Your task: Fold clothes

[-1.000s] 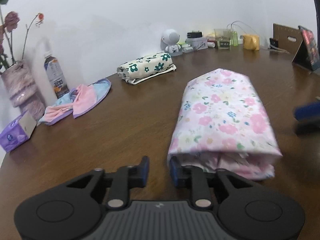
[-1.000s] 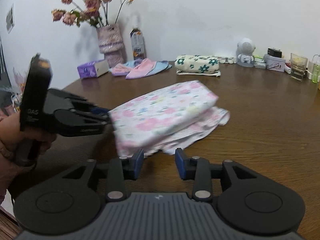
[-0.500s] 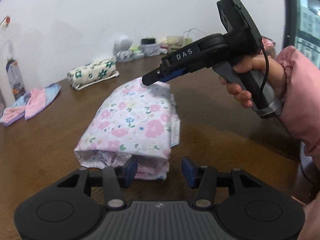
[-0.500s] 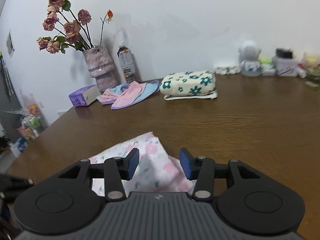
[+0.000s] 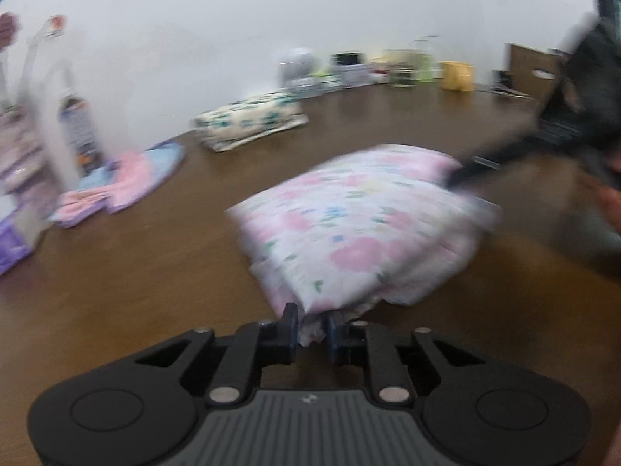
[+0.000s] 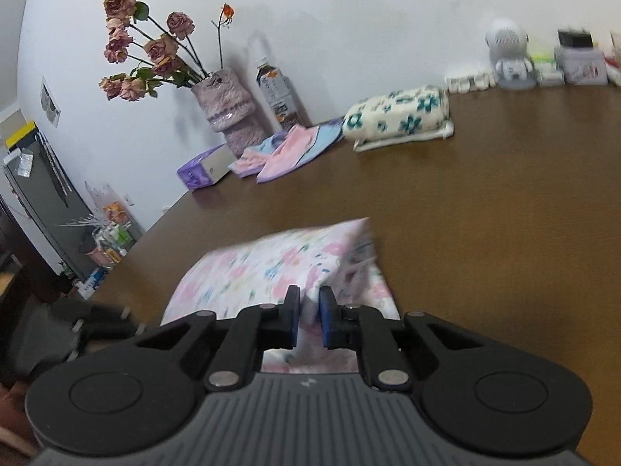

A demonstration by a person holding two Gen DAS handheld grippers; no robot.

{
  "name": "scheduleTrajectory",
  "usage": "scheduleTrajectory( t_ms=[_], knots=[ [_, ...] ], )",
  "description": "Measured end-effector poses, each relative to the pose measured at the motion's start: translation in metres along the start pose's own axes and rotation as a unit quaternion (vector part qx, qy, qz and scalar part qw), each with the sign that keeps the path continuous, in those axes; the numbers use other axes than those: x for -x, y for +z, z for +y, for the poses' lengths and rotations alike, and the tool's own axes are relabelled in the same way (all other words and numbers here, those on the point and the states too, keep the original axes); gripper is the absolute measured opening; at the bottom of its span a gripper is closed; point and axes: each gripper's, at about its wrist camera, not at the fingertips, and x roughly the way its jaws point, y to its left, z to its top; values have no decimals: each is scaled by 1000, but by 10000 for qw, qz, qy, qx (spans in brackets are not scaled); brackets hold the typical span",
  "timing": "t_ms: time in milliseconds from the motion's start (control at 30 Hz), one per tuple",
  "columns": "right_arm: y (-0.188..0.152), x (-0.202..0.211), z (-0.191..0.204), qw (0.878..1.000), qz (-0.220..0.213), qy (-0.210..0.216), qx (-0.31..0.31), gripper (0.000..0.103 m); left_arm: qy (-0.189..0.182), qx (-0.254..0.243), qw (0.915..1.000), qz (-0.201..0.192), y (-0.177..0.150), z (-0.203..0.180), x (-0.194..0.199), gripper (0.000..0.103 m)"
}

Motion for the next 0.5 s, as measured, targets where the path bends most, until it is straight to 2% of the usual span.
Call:
scheduleTrajectory(
  t_ms=[133, 200, 267, 367, 500],
  knots=[
    [-28, 4, 30, 9995, 181, 233, -77, 11, 622, 283, 9977, -13, -6, 29, 7, 28],
    [-39, -2, 51, 9988, 269, 397, -96, 11, 700, 369, 9968, -107, -14, 35, 22, 30],
    [-49, -11, 73, 9979, 353, 546, -80, 11, 694, 314, 9969, -172, -23, 32, 38, 35],
    [-58, -29, 106, 9972, 423, 609, 121, 11, 650, 182, 9974, -240, -35, 24, 61, 37],
    [-69, -46, 138, 9963, 491, 558, 423, 15, 292, 43, 9991, -320, -48, 6, 79, 38]
  ],
)
